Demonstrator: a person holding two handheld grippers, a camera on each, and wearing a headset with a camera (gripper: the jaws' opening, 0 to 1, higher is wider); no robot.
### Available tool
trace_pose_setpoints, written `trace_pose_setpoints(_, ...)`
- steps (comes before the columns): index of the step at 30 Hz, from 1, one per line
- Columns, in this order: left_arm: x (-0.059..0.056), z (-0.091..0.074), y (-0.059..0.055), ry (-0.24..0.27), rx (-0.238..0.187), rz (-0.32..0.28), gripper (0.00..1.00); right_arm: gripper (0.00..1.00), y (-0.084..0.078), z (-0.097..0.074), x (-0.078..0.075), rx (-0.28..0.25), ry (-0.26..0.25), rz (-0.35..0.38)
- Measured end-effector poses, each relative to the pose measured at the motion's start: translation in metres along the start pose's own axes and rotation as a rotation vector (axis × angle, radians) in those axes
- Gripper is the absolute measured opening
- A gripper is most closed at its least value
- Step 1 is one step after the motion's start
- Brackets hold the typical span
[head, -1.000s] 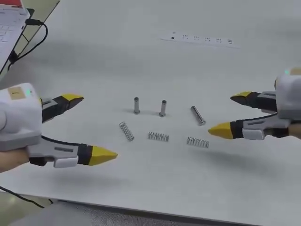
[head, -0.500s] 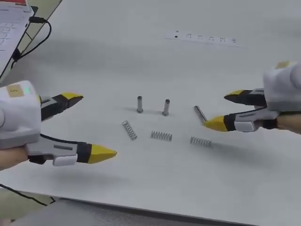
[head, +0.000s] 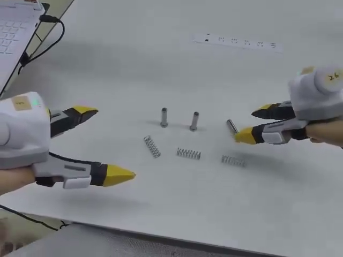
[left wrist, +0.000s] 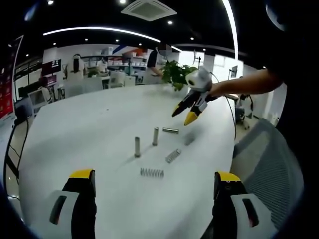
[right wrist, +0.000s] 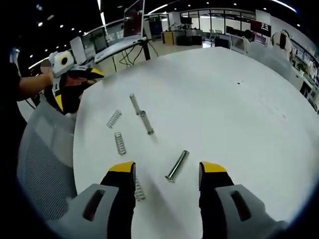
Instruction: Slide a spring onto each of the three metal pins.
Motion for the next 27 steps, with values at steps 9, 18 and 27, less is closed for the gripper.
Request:
trace_pose_setpoints(9, 0.000, 0.001, -0.002, -0.003, -0.002, -0.001, 0.96, 0.45, 0.000, 0.013, -0.006, 0.035, -0.002, 0.016)
trace_pose_setpoints(18, -0.001, 0.003, -0.003, -0.008, -0.002, -0.005, 0.96, 0.40, -0.001, 0.024, -0.013, 0.068, -0.003, 0.043)
trace_pose_setpoints(27, 0.001, 0.001, -0.005, -0.002, 0.004, -0.006, 0.95, 0.31, -0.004, 0.031, -0.020, 0.114, -0.016, 0.088)
Point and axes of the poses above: the centre of the closed fingertips' face, and the gripper's own axes: z roughly forward along the fingers, x roughly to its left, y roughly out of its top, the point moved 3 cm from there along -z, roughly backward along the fingers, and after that the axes turned 5 degrees about y, right-handed, at the moved point
